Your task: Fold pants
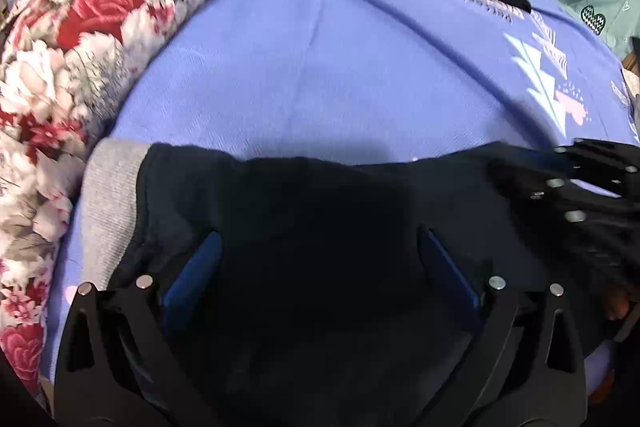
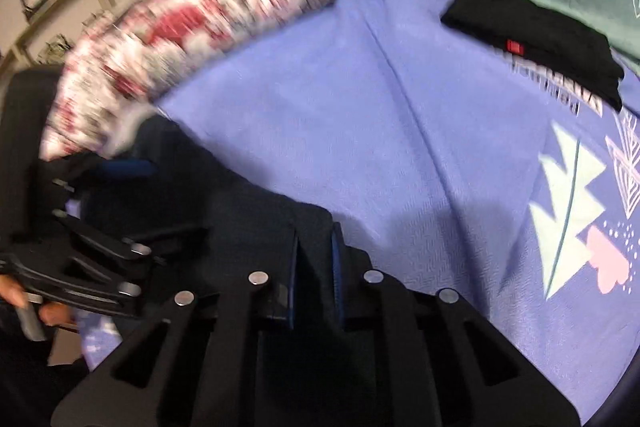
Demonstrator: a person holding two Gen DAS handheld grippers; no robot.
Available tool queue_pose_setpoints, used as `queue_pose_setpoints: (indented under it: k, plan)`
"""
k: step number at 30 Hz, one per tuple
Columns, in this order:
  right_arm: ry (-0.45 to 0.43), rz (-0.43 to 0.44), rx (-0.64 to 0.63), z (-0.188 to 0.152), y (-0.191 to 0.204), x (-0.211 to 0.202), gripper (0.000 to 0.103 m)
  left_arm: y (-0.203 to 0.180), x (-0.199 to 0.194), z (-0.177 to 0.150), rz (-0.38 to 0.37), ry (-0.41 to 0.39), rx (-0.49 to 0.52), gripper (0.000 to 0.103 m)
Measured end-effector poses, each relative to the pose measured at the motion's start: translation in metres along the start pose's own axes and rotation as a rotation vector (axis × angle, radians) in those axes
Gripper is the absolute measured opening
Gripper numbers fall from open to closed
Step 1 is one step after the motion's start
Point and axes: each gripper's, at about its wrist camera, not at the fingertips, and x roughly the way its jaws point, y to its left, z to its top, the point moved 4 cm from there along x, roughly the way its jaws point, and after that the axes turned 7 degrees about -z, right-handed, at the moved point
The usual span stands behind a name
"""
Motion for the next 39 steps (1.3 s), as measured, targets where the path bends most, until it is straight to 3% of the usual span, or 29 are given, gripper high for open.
queue_pose_setpoints:
  k: [3, 7, 11, 12, 14, 15, 19, 24, 26, 28, 30, 33, 37, 39]
  plan:
    - [-0.041, -0.067, -0.001, 0.0, -0.005, -0.001, 0.039, -0.003, -0.001, -0.003, 0.021, -0.008, 0.03, 0.101]
    - [-0.126, -0.106, 0.1, 0.002, -0.028, -0.034, 0.039, 0.004, -0.01, -0.004, -0.003, -0.015, 0.009, 0.101]
    - [-0.079, 0.062, 0.146, -0.011, -0.033, -0.046, 0.039, 0.008, -0.016, -0.003, -0.018, -0.022, -0.011, 0.101]
    - [-0.055, 0.056, 0.133, -0.015, -0.031, -0.042, 0.039, 0.008, -0.016, -0.004, -0.016, -0.022, -0.009, 0.101]
    - [0.016, -0.062, 0.078, -0.025, -0.029, -0.022, 0.038, 0.007, -0.013, -0.005, -0.001, -0.016, 0.004, 0.101]
    - [0.039, -0.075, 0.071, -0.027, -0.029, -0.015, 0.039, 0.006, -0.01, -0.007, 0.016, -0.011, 0.021, 0.101]
    - [-0.001, -0.076, 0.135, -0.024, -0.043, -0.03, 0.039, 0.005, -0.007, -0.01, 0.044, -0.005, 0.042, 0.101]
    - [-0.032, 0.035, 0.236, -0.042, -0.061, -0.061, 0.039, 0.008, -0.016, -0.008, 0.019, -0.003, 0.004, 0.101]
    - [0.039, -0.076, 0.239, -0.059, -0.071, -0.051, 0.04, 0.007, -0.011, -0.008, 0.037, 0.007, 0.011, 0.101]
    - [0.033, -0.095, 0.249, -0.072, -0.078, -0.053, 0.039, 0.004, -0.006, -0.01, 0.072, 0.017, 0.025, 0.101]
    - [0.012, -0.078, 0.309, -0.078, -0.089, -0.069, 0.041, 0.0, -0.007, -0.01, 0.095, 0.019, 0.036, 0.101]
    - [-0.064, -0.089, 0.456, -0.099, -0.12, -0.108, 0.044, -0.001, -0.018, -0.008, 0.066, 0.011, 0.015, 0.101]
    - [-0.157, -0.124, 0.653, -0.156, -0.169, -0.173, 0.045, -0.011, -0.036, -0.006, 0.041, -0.041, 0.028, 0.101]
    - [-0.181, -0.169, 0.757, -0.193, -0.187, -0.204, 0.051, -0.023, -0.039, -0.005, 0.013, -0.048, 0.05, 0.101]
